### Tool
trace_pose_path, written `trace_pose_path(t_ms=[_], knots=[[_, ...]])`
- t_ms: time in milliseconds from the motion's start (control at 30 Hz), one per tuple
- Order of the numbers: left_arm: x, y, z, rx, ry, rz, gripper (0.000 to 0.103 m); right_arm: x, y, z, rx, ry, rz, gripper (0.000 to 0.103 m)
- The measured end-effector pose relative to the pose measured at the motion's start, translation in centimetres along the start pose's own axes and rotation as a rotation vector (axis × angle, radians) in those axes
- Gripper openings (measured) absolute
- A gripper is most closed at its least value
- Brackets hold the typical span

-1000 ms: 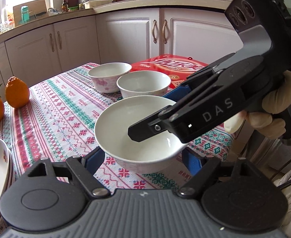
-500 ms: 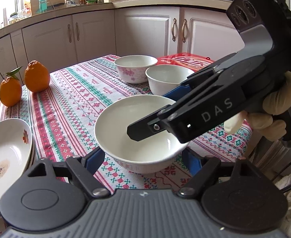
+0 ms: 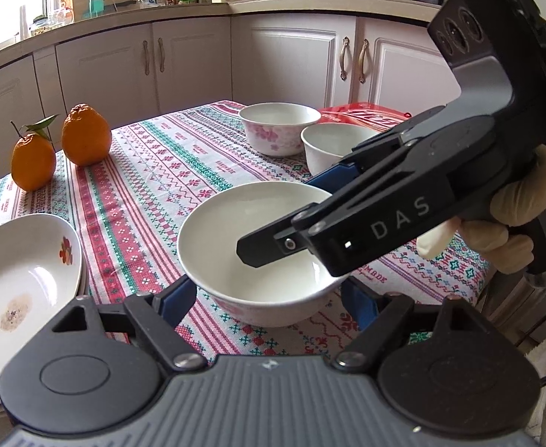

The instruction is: Organize plates and bowls

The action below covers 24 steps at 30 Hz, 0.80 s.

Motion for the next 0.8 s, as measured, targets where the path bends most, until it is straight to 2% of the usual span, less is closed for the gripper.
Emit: trace_pose_path(t_ms=[167,200,300,333,567,800], knots=[[-0.1,0.1,-0.1,-0.007,0.003,-0.002,0.085,-0.1,0.1,-0.2,-0.008,0.003,-0.002,0.078],[-0.2,0.1,-0.2,-0.01,0.005,-0.002,0.087,-0.1,0.1,-0.2,-0.01,0.009,-0.002,0.081],[0.1,0.1,-0.3,-0.003,-0.012,-0.025,0.097,0.3,0.1,-0.1,-0.016,0.019,-0.02,0.099],[0.3,0.2,-0.2,0.004,-0.018,-0.036,0.099,0.5,0.2,0.0,-0.014,0.021,-0.029,0.1],[1.0,0.2,-0.4,0.007,-0.031,-0.004,0.101,2.2,0.3,-0.1,0.002,-0.005,-0.071,0.102],[2.3,1.3,0.0,0.036,-0.038,-0.007,0.101,4.6,0.0,-0.9,-0.009,-0.043,-0.122,0.103]])
Point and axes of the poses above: each gripper's, at about its wrist camera, not at the fingertips, and x roughly against the way its jaws point, z to its left, y to its top, the point moved 4 cm from there along -x, roughly the way its jaws point, and after that the axes turned 5 degrees about -x, right-handed, at the moved point
